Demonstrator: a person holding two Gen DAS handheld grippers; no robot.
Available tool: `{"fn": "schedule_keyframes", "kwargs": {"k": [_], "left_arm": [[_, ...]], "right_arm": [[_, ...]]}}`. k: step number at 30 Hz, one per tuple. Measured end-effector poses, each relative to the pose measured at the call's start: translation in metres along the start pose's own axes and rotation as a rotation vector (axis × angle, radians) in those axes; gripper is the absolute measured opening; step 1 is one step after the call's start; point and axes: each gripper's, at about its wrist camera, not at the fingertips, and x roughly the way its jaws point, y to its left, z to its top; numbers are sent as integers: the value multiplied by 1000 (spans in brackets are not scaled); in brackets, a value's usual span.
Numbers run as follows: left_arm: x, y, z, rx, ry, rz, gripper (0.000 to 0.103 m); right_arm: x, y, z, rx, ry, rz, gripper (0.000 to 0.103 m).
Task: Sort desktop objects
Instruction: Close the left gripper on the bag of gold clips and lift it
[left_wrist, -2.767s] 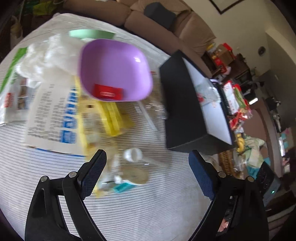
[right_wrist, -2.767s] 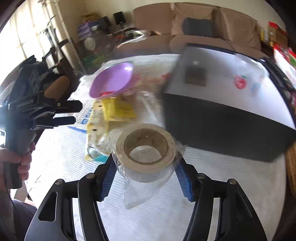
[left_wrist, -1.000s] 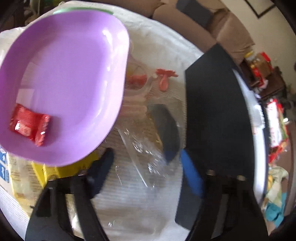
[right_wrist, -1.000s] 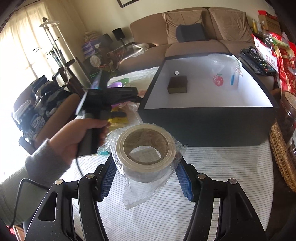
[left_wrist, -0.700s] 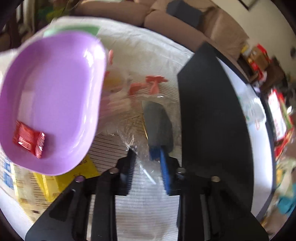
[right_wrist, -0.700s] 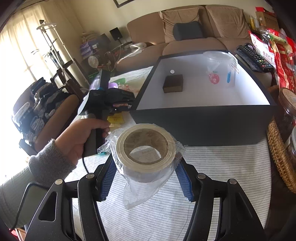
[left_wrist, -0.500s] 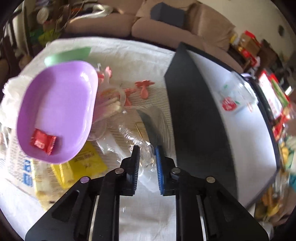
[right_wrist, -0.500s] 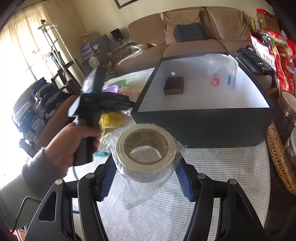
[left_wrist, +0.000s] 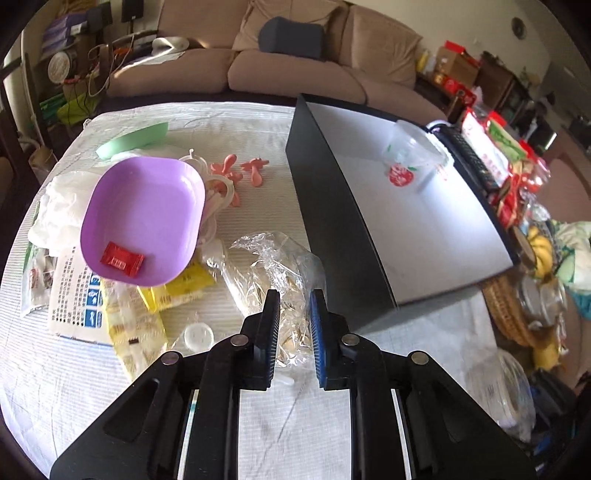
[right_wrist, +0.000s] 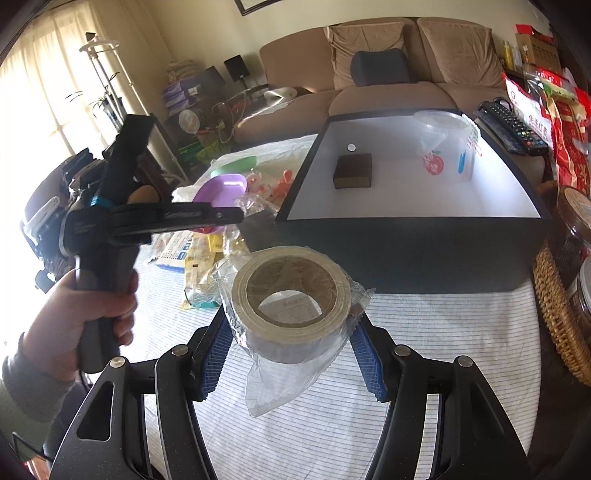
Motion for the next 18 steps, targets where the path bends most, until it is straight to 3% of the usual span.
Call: {"fn": "schedule_keyframes", "kwargs": {"k": [5, 8, 10, 11, 12, 13, 14, 16, 18], "left_arm": [[-4, 4, -10, -11, 12, 23, 21], [-9, 21, -25, -60, -21, 68, 81], [-10, 28, -36, -66, -18, 47, 78], [-9, 30, -40, -61, -6, 47, 69], [-8, 32, -44, -56, 7, 35, 53], [-7, 33, -47, -57, 19, 27, 48], [-7, 35, -50, -64, 29, 22, 46], [-13, 38, -53, -87, 12, 4, 47], [-18, 39, -52, -92, -9, 11, 56]], "right_arm": [[3, 0, -3, -6, 8, -16, 63], [19, -4, -6, -6, 47, -61, 65], [29, -11, -11, 10, 68, -109, 64], [32, -14, -12, 22, 78, -105, 60], [35, -17, -12, 36, 84, -87, 46], [35, -18, -13, 46, 82, -73, 26], [36, -18, -12, 49, 83, -70, 20], [36, -18, -11, 48, 90, -100, 19], [29, -22, -10, 77, 62, -125, 20]]}}
